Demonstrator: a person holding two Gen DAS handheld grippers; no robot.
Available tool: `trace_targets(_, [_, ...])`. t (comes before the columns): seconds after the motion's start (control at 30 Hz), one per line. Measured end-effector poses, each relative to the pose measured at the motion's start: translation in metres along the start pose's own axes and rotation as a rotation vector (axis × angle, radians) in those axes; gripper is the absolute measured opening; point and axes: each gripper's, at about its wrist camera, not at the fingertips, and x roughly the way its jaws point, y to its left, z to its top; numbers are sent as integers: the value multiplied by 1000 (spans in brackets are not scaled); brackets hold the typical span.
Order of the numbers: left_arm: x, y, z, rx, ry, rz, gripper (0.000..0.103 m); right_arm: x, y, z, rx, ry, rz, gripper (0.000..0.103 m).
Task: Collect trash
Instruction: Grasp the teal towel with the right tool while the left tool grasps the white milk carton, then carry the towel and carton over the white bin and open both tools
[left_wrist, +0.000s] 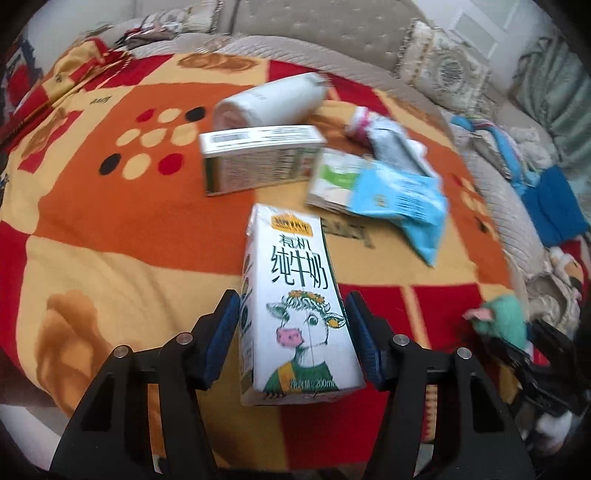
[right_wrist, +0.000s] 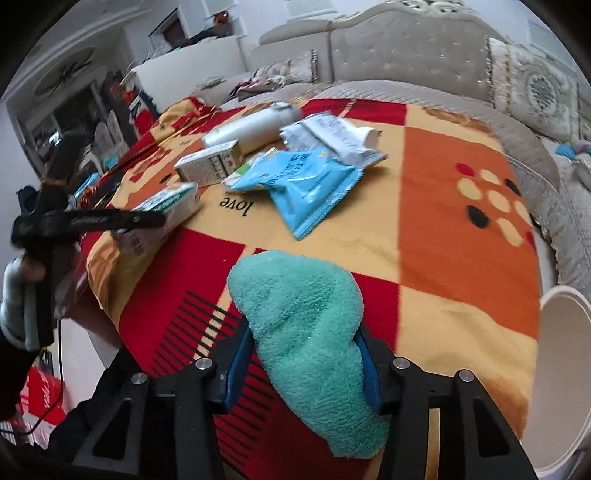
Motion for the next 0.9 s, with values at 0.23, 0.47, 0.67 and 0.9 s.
trace_targets(0.23, [-4, -48, -13, 88, 1, -57, 55, -17, -15, -10, 64, -31, -46, 49])
trace_targets(0.47, [28, -58, -26, 132, 79, -4, 56, -26, -30, -20, 96, -27, -55, 49])
trace_targets(0.67, [47, -58, -20, 144, 85, 40, 55, -22, -32, -22, 106, -23, -47, 49])
trace_targets(0.9, [29, -79, -20, 166, 38, -41, 54, -21, -32, -23, 106, -25, -58, 49])
